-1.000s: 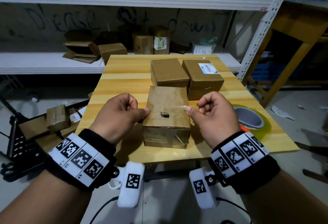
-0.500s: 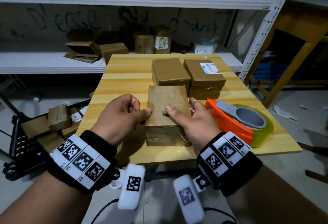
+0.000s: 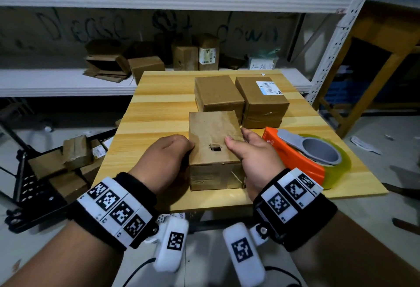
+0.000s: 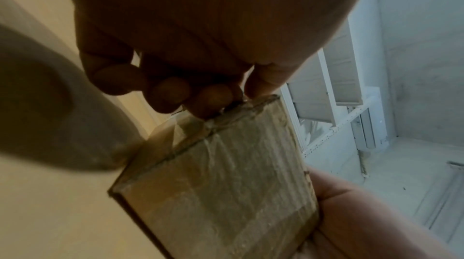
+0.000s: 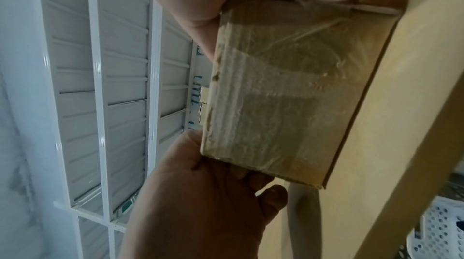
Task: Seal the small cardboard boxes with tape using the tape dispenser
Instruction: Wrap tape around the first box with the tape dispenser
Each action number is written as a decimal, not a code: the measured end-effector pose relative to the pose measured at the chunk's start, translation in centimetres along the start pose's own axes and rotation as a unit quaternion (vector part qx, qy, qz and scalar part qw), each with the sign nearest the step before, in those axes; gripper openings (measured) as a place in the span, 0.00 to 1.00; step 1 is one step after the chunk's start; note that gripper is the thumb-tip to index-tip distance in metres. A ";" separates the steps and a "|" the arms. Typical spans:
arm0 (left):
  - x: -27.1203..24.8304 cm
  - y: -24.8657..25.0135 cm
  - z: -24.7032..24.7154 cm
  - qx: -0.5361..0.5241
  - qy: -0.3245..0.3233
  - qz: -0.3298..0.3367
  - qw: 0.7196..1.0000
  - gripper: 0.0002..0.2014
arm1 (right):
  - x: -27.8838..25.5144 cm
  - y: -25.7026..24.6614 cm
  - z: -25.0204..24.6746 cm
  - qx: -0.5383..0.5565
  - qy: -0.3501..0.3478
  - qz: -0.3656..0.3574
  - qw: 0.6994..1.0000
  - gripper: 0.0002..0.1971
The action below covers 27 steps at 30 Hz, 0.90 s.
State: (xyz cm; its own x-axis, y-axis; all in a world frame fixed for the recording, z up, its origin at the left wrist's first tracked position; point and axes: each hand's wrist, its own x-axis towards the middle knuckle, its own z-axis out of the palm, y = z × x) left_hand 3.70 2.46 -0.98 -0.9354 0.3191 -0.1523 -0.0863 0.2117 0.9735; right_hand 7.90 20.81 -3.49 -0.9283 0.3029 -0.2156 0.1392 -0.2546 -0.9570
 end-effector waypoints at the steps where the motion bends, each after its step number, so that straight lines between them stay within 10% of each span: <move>1: -0.1 0.0 0.1 -0.018 -0.003 -0.008 1.000 0.16 | -0.1 -0.2 -0.1 0.000 -0.001 0.003 1.000 0.07; 4: -0.4 -0.1 0.6 -0.060 -0.026 -0.018 0.998 0.25 | -0.4 -0.5 0.1 -0.021 0.033 -0.012 0.999 0.06; 8: -0.8 0.1 0.9 -0.043 -0.011 -0.008 0.999 0.30 | 0.2 -0.1 0.4 -0.033 0.058 -0.038 0.997 0.29; 12: -0.8 -0.1 1.0 -0.054 -0.017 -0.015 0.998 0.31 | 1.0 0.6 -0.6 -0.032 0.062 -0.027 0.997 0.07; 18: -1.1 0.0 1.0 -0.059 -0.029 -0.020 0.998 0.31 | 0.8 1.4 -1.0 0.015 0.039 -0.012 0.999 0.21; 27: -0.7 0.1 0.5 0.058 0.131 0.063 0.988 0.22 | -0.3 0.2 -1.8 -0.079 0.097 -0.063 0.990 0.17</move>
State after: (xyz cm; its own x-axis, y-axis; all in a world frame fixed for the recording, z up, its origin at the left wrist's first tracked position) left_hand 4.54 2.72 -0.86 -0.9941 0.1035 0.0333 0.0627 0.2946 0.9536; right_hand 8.81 22.35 -3.98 -0.8605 0.4974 -0.1102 0.0925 -0.0603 -0.9939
